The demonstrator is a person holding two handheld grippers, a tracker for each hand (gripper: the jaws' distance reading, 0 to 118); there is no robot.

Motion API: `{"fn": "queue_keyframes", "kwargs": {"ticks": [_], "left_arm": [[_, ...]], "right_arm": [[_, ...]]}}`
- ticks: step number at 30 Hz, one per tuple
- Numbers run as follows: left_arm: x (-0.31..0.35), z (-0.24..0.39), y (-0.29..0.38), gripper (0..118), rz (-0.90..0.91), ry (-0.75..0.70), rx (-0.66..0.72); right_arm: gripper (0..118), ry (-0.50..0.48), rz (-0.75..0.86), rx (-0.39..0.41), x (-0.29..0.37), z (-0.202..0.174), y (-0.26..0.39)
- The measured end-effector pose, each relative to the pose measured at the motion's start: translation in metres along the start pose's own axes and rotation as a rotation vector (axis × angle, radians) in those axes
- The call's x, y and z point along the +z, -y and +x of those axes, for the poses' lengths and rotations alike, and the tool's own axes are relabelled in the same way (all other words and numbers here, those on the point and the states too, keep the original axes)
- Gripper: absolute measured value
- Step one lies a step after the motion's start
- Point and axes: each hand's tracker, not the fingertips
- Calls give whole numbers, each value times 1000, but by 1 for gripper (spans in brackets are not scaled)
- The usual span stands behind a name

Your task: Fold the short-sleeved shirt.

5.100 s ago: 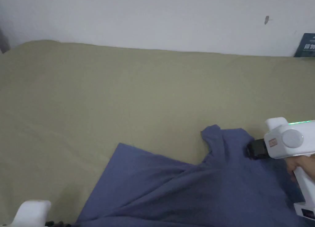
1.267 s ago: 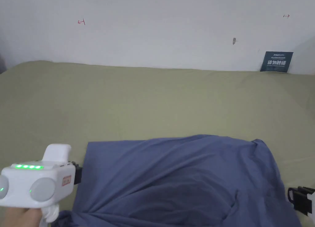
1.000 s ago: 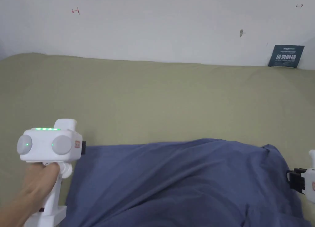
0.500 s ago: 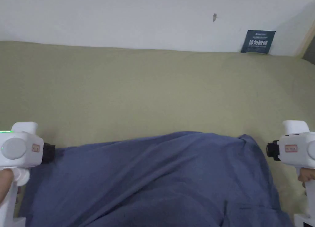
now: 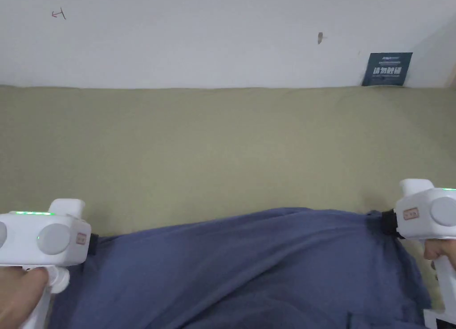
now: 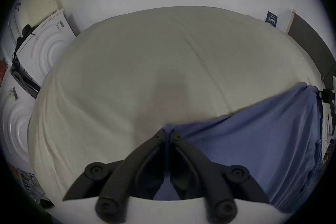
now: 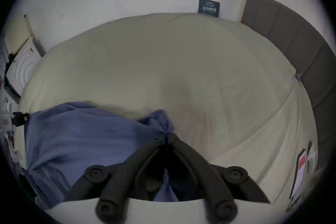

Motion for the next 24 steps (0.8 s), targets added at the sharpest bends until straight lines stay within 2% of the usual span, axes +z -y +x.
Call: {"fn": "queue_keyframes", "kwargs": {"ticks": [4,8,12,17,24], "left_arm": [[47,-12,-4,5,76,2,19],[128,-26,-12,4,190,-16,-5],[213,-46,-14,4,284,-1,5],[296,-58,-26,4,409,-29,19],[377,-51,-76,4,546,-94,22]], "right_arm": [[2,-23,75,91,59,4,-3],[2,-82,192,56,148,19,-8],[2,-117,294,100,241,23,-8],[2,-115,453,131,335,19,-18],[2,-70,607,93,416,15,-71]]}}
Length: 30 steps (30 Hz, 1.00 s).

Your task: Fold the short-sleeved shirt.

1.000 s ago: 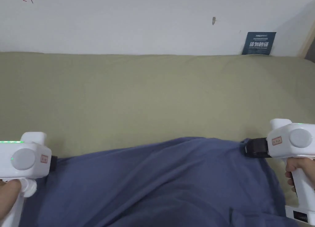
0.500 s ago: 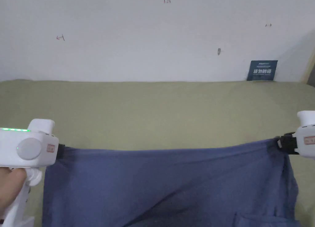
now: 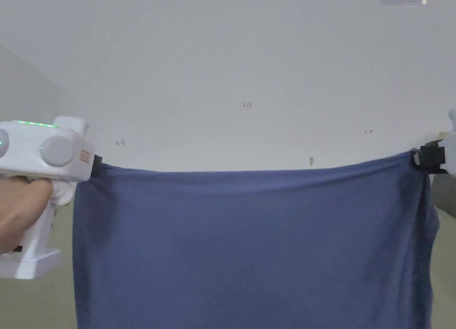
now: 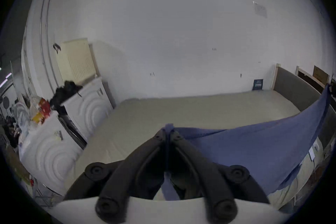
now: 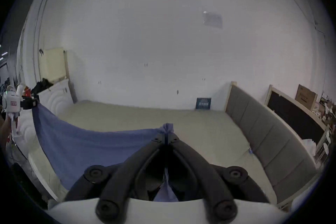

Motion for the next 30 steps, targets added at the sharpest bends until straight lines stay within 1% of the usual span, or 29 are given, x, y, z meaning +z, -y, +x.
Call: {"fn": "queue_keyframes", "kwargs": {"ticks": [4,8,14,17,20,25,26,29,30], "left_arm": [[-1,9,-46,4,53,-29,7],[-11,21,-89,4,108,-70,2],[-46,37,-141,4,156,-100,21],[-72,42,-160,4,162,-110,20],[-98,45,-171,4,171,-115,34],[-140,54,-171,4,172,-133,44],[-150,55,-167,4,165,-130,47],[-178,61,-146,4,148,-126,64],[-188,64,-136,4,131,-131,43]], "right_arm": [[2,45,53,-13,-5,3,-48],[2,91,85,13,-24,5,-91],[2,116,119,6,-74,13,-143],[2,126,136,-22,-102,16,-159],[2,137,148,-15,-134,16,-169],[2,139,163,-46,-179,14,-169],[2,154,148,-50,-190,12,-165],[2,140,130,-60,-217,12,-138],[2,142,106,-54,-226,10,-126]]}}
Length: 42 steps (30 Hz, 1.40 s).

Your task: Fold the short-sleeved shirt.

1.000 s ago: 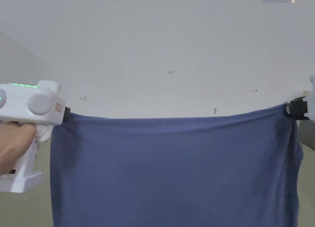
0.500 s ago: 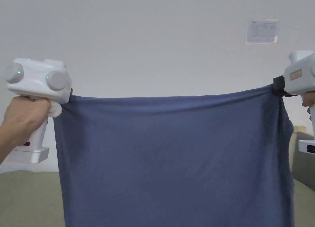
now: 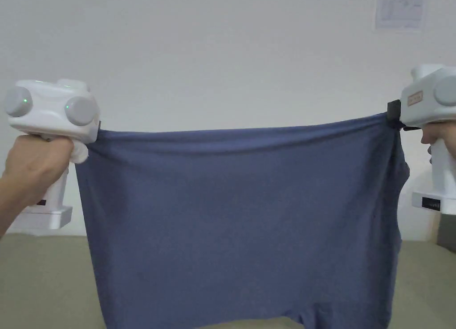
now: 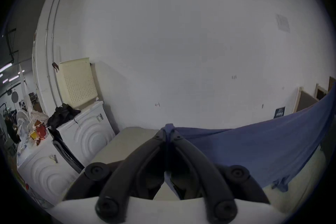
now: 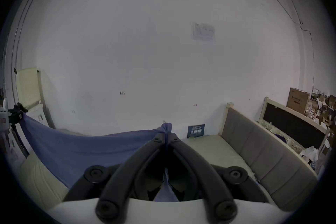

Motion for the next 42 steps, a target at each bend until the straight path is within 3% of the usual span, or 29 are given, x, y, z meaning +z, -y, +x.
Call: {"fn": "queue_keyframes", "kwargs": {"ticks": [8,11,17,25,32,39,42], "left_arm": [[-37,19,120,4,-144,53,-107],[-31,13,162,4,-194,91,-76],[29,-5,224,4,-216,152,-125],[140,-38,314,4,-296,219,-139],[227,-69,412,4,-396,254,-146],[244,-81,472,4,-506,291,-106],[235,-78,488,4,-544,292,-114]], "right_arm": [[2,-25,-155,35,-16,8,136],[2,-38,-218,22,-1,18,186],[2,-70,-258,-11,72,40,258],[2,-113,-352,31,211,54,355],[2,-133,-451,-4,308,69,436],[2,-137,-557,-29,324,77,488],[2,-123,-611,7,316,74,505]]}}
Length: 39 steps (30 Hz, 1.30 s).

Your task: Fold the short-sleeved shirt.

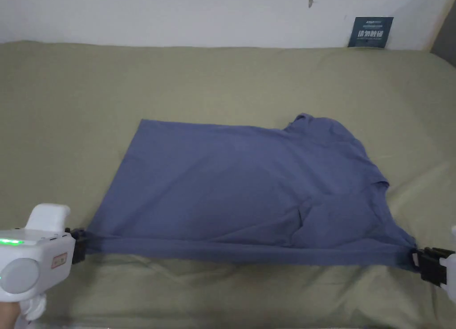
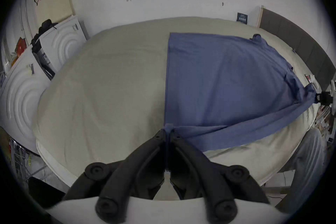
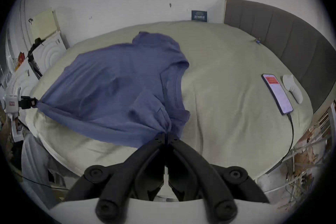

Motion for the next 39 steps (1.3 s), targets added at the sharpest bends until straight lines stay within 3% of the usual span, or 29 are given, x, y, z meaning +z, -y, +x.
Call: {"fn": "queue_keyframes", "kwargs": {"ticks": [2,3,4,5,6,7,10,11,12,13,14,17,19,20,22,23,24,25,26,32,33,35,36,37,38,39], "left_arm": [[-6,1,3,5,-22,-2,17],[-7,0,3,12,-33,11,25],[-7,-1,2,48,-40,18,28],[-3,-1,2,92,-40,19,24],[0,-3,1,118,-39,19,27],[3,-3,0,115,-39,20,26],[23,-2,-3,111,-2,7,26],[27,-4,-3,104,-5,7,37],[34,-5,3,82,-9,7,50],[41,-5,11,16,-2,10,63],[47,-7,15,0,8,13,85],[49,-7,13,0,18,10,99],[45,-5,11,0,-3,34,84],[41,-3,10,0,-7,35,78],[50,-1,14,18,-8,35,75],[47,0,13,18,-12,38,88],[43,0,12,55,-20,37,99],[29,-8,11,112,-46,36,122],[20,-10,10,118,-82,24,116],[-3,-8,-4,107,-120,-23,120],[-17,-14,-2,92,-130,-10,131],[-16,-16,-3,1,-127,69,149],[-14,-14,-3,2,-135,91,145],[-10,-5,-6,2,-135,71,137],[-8,-2,-4,2,-121,70,131],[-8,0,-4,2,-133,68,117]], "right_arm": [[12,7,-26,4,-9,1,6],[34,5,-52,1,-11,0,7],[91,4,-76,0,-11,0,8],[118,18,-85,2,-11,-1,9],[112,15,-100,3,-14,4,15],[106,19,-73,1,-7,4,20],[108,18,-10,-35,21,-2,16],[101,13,17,-53,29,-2,17],[83,22,36,-54,36,-4,18],[31,32,48,-49,42,-5,18],[0,56,80,-47,44,-2,12],[0,98,110,-57,51,-4,13],[0,38,57,-55,46,-1,12],[0,53,67,-53,45,-3,13],[0,66,74,-47,43,-2,17],[0,63,71,-55,42,-1,17],[0,58,68,-69,41,1,18],[0,54,66,-83,40,2,18],[0,53,63,-89,38,3,18],[0,60,31,-57,25,4,15],[0,62,25,-53,23,4,14],[4,58,14,-41,19,3,13],[21,58,10,-32,18,3,13],[68,57,6,-27,17,3,12],[102,55,4,-28,12,9,12],[116,46,-2,-25,9,10,12]]}}
